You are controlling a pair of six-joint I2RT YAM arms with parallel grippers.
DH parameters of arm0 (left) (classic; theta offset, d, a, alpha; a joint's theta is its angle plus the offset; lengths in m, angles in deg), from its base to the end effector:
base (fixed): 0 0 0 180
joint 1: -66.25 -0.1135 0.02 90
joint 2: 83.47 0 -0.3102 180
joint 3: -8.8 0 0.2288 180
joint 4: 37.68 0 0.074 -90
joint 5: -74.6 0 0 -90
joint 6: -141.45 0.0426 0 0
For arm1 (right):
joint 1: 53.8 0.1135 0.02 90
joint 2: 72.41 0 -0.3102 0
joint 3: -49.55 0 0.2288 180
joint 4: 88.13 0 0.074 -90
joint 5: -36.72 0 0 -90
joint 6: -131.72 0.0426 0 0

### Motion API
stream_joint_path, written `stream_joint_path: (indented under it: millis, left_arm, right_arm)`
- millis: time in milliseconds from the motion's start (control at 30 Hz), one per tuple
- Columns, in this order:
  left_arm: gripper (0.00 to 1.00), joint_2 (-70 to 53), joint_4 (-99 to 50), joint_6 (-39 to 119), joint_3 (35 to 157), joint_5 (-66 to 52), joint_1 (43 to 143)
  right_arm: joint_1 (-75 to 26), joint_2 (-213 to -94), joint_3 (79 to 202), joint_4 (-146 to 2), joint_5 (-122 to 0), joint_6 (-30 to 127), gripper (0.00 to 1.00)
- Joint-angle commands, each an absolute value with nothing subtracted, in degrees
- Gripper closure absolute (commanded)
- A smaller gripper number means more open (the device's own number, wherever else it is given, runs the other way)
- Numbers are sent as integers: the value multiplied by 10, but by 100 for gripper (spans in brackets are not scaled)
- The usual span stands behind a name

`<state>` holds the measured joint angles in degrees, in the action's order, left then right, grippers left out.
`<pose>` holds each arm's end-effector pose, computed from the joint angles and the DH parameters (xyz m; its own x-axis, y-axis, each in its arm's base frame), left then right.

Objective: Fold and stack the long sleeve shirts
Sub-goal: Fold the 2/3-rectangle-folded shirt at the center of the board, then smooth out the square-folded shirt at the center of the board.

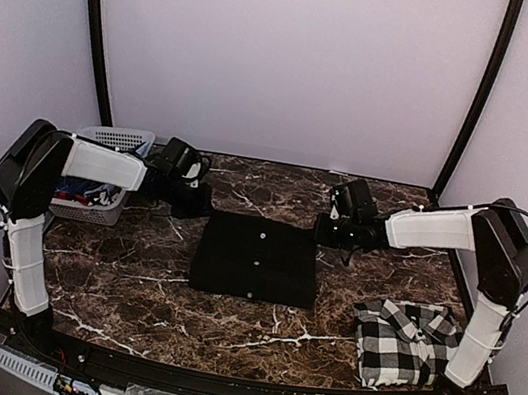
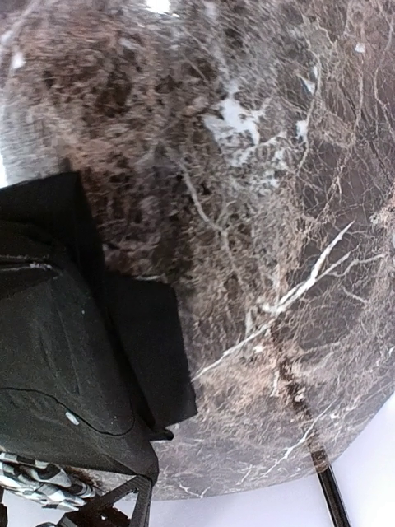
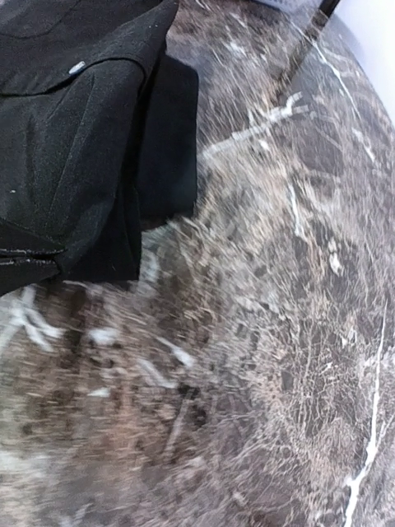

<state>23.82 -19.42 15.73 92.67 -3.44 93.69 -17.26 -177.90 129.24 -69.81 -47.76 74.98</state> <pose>0.3585 -0.1961 0.2418 -0.8225 -0.2165 -0.5259 0.1330 0.8259 -0.5479 0.3177 0.2303 0.2318 -0.7623 0.1146 -0.6370 -0.1424 0.9304 0.3377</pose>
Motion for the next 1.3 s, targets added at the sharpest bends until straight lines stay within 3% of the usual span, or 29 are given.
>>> stream_joint_path:
  millis: [0,67,100,200,267,433,567,600,767,1033,1267]
  left_arm:
    - [97,303,-199,204,1014,-25,918]
    - [79,315,-174,207,1039,-34,916]
    - [62,313,-172,207,1043,-37,914]
    - [43,298,-148,211,1055,-43,914]
    - [39,277,-130,209,1050,-44,915]
    - [41,185,-107,191,979,-45,951]
    - [52,141,-105,164,929,-32,1001]
    - [59,134,-111,158,922,-24,1014]
    - [70,133,-141,126,884,-6,1046]
    - [76,187,-154,132,882,17,1052]
    - [76,217,-152,146,877,19,1055]
  right_arm:
    - [-205,-1824,1359,-701,-512,716,100]
    - [-208,-1830,1383,-682,-515,712,84]
    - [-208,-1827,1389,-675,-516,709,77]
    - [-206,-1811,1397,-651,-525,698,59]
    - [-198,-1797,1402,-624,-518,692,52]
    - [-136,-1754,1385,-592,-502,683,52]
    - [-110,-1776,1390,-599,-511,690,62]
    - [-109,-1789,1399,-600,-516,692,65]
    - [-106,-1867,1462,-594,-530,687,69]
    - [-129,-2027,1645,-524,-526,675,69]
    - [-146,-2082,1702,-497,-561,678,69]
